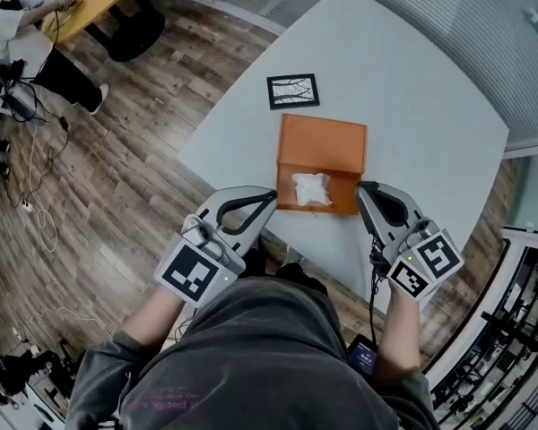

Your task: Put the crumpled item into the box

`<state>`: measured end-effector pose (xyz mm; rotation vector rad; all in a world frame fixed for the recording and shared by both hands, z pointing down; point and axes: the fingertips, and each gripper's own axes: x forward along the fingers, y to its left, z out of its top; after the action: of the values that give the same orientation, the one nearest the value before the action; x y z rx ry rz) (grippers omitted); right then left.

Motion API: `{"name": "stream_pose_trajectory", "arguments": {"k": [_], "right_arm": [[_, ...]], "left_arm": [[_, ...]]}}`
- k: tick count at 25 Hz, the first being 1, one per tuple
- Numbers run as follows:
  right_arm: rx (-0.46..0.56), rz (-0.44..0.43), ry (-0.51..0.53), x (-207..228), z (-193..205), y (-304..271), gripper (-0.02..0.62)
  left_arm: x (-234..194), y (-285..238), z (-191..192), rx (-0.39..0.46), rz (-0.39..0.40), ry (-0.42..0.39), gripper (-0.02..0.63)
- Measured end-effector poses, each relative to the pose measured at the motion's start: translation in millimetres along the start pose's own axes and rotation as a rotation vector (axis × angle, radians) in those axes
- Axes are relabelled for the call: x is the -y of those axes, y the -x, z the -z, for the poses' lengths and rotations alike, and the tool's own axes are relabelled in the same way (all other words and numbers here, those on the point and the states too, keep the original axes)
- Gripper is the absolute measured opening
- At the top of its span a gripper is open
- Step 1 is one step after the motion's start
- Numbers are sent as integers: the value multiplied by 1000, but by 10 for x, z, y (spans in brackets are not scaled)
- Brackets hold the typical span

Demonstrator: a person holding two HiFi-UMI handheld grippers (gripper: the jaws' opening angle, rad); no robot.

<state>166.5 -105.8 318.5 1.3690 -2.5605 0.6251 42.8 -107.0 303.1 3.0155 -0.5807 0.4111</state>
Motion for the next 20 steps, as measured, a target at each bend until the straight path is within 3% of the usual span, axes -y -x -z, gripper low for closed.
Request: {"name": "stream_pose_trajectory", "arguments": {"k": [9,16,20], "right_arm": [[118,-34,55,-190,-358,111,2],[227,-49,15,-242,-526,215,2],[234,-60,1,-274,-535,255,3]], "left_arm": [[-79,15,-78,37,-12,-15,12],[-33,15,-206,60,-7,-25,12],[-21,-3,-269,77,-5,-29,12]]}}
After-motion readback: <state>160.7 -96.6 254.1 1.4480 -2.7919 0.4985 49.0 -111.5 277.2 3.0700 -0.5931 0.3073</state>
